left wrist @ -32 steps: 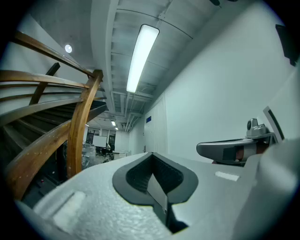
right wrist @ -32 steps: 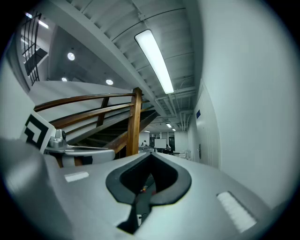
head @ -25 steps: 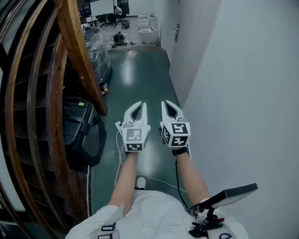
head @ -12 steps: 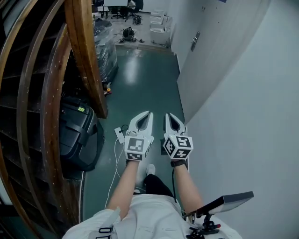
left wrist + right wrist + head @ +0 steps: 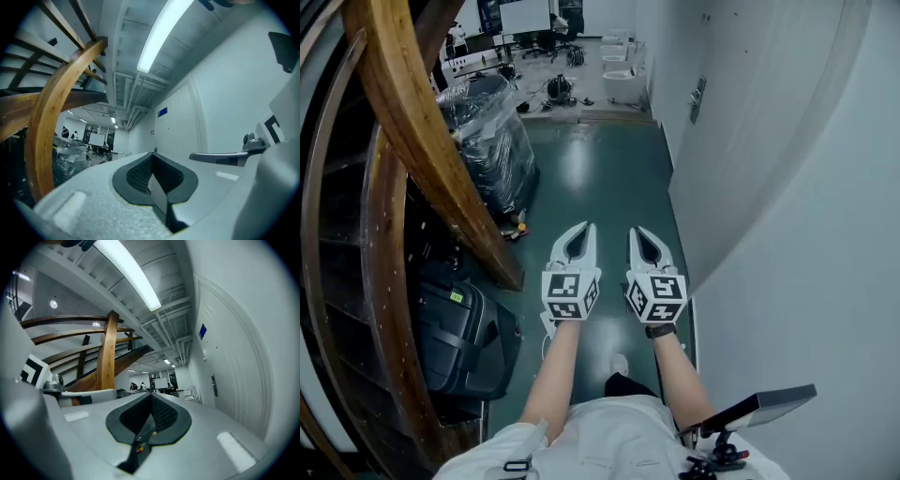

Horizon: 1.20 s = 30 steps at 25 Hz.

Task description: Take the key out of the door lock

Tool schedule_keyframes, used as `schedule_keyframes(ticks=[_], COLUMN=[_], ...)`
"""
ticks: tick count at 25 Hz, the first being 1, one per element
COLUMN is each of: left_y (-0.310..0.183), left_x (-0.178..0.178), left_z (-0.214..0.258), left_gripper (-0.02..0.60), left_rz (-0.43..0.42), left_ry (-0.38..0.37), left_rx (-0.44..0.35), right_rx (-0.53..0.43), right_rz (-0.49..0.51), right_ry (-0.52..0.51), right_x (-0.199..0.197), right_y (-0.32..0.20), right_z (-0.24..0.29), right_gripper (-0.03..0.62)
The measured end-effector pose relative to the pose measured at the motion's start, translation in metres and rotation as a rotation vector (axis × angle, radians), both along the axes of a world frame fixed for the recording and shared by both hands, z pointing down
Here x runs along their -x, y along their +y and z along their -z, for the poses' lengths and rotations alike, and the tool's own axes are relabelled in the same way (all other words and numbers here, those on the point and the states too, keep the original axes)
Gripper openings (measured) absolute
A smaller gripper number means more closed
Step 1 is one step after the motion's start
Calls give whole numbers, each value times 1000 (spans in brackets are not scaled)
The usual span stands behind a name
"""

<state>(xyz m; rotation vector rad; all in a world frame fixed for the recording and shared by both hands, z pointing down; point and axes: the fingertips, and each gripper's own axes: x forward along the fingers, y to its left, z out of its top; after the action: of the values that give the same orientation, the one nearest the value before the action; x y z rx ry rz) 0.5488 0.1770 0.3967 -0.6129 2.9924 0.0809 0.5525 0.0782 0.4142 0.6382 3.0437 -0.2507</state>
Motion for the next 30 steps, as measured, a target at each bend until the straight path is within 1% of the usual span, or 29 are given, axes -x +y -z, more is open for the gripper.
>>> schedule_keyframes(ticks=[2, 5, 6, 10, 12, 15, 18, 19, 21, 22, 23, 25, 26, 28, 30], left_y=[-12, -14, -10, 6, 13, 16, 22, 28, 48, 61, 74, 101, 111, 123, 129], left_x=[42, 93, 110, 181, 216, 278, 356, 383, 433, 456, 479, 523, 543, 584, 616], left_z=[5, 18, 20, 24, 17, -3, -4, 0, 11, 18, 25, 27, 22, 9, -2], left_gripper=[2, 2, 2, 3, 2, 2, 2, 2, 2, 2, 1, -2, -5, -6, -8], left_rz=[-5, 14, 22, 47, 59, 36, -4, -7, 5, 26, 64, 149, 164, 144, 115], left_ry=[14, -15, -17, -14, -5, 8, -24, -35, -52, -67, -85, -94, -76, -19, 12], left_rx=[-2, -6, -2, -33, -29, -34, -36, -30, -4, 23, 61, 128, 129, 101, 107], right_rx=[-25, -67, -73, -53, -50, -50, -92, -72, 61, 117, 126, 46, 3, -60, -105], right_rz=[11, 103, 115, 116, 120, 109, 135, 146, 168, 170, 161, 124, 104, 65, 28], right_ry=[-16, -76, -81, -51, -44, -31, -40, -33, 5, 10, -2, -47, -58, -48, -23], right_x=[41, 94, 110, 182, 215, 272, 349, 375, 427, 452, 476, 520, 541, 583, 620], right_y=[-10, -3, 2, 12, 15, 19, 39, 48, 65, 71, 76, 88, 95, 107, 114], right_z=[8, 23, 24, 22, 18, 4, -3, -2, 6, 14, 23, 33, 32, 26, 16], right_gripper=[2, 3, 3, 3, 3, 3, 3, 3, 3, 3, 2, -5, -5, -5, -6])
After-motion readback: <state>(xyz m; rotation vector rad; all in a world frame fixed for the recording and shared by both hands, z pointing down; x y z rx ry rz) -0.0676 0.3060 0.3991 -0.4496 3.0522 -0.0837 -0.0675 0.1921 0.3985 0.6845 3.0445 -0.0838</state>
